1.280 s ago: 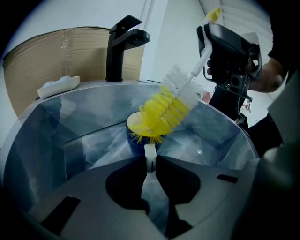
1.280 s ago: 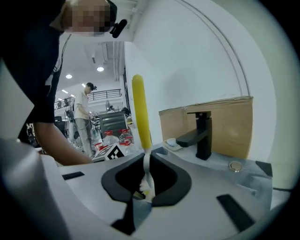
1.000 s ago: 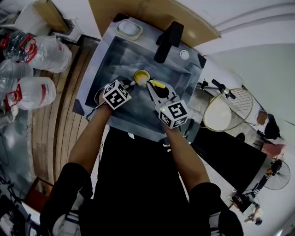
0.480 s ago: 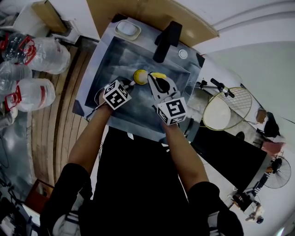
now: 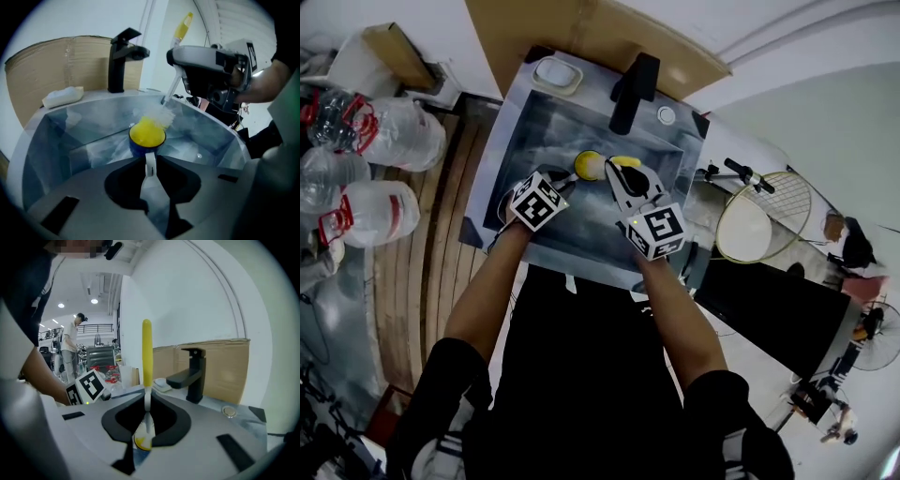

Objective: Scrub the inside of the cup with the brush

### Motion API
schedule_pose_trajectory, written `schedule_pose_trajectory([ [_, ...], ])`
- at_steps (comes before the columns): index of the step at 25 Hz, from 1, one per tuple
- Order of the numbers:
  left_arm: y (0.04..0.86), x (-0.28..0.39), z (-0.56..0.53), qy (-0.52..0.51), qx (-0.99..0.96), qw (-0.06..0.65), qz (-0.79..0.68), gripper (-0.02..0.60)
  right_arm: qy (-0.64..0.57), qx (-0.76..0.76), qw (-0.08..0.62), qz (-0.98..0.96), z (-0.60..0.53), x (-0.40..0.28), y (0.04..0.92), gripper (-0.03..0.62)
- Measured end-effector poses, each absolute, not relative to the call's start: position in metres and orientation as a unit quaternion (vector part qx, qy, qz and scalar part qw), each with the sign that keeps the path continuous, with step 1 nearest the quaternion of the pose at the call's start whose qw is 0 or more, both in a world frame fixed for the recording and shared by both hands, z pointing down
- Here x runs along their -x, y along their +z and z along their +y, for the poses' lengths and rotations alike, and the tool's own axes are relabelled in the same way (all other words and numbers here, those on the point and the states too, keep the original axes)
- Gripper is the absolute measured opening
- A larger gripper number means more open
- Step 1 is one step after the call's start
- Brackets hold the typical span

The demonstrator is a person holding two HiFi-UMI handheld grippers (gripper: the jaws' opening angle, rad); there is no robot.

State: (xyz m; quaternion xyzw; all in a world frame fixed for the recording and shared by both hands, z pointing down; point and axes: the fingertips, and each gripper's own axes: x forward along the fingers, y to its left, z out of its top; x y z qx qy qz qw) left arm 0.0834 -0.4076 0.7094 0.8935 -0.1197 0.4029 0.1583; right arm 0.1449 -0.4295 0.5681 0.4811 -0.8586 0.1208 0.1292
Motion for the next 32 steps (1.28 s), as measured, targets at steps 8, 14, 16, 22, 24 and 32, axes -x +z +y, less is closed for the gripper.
schedule_pose_trajectory([
  [8, 0.564, -0.056, -0.435, 0.253, -0.944, 0.151, -0.151, 0.078, 0.085, -0.516, 0.038, -0.851, -0.399, -0.172, 0.454, 0.04],
  [14, 0.452, -0.027, -0.422, 0.131, -0.96, 0.12, -0.215, 0.035, 0.038, -0.548, 0.019, -0.836, -0.35, -0.189, 0.381, 0.04],
  [16, 0.419, -0.02, -0.409, 0.095, -0.961, 0.108, -0.238, 0.023, 0.022, -0.56, 0.011, -0.828, -0.331, -0.197, 0.361, 0.04],
  [22, 0.348, -0.014, -0.346, 0.012, -0.947, 0.057, -0.315, 0.018, -0.012, -0.57, -0.014, -0.821, -0.261, -0.229, 0.327, 0.04],
  [24, 0.335, -0.016, -0.314, -0.01, -0.939, 0.042, -0.342, 0.018, -0.013, -0.571, -0.021, -0.82, -0.23, -0.243, 0.326, 0.04],
  [32, 0.325, -0.008, -0.17, -0.039, -0.903, 0.001, -0.429, 0.018, -0.005, -0.558, -0.037, -0.829, -0.115, -0.27, 0.342, 0.04],
])
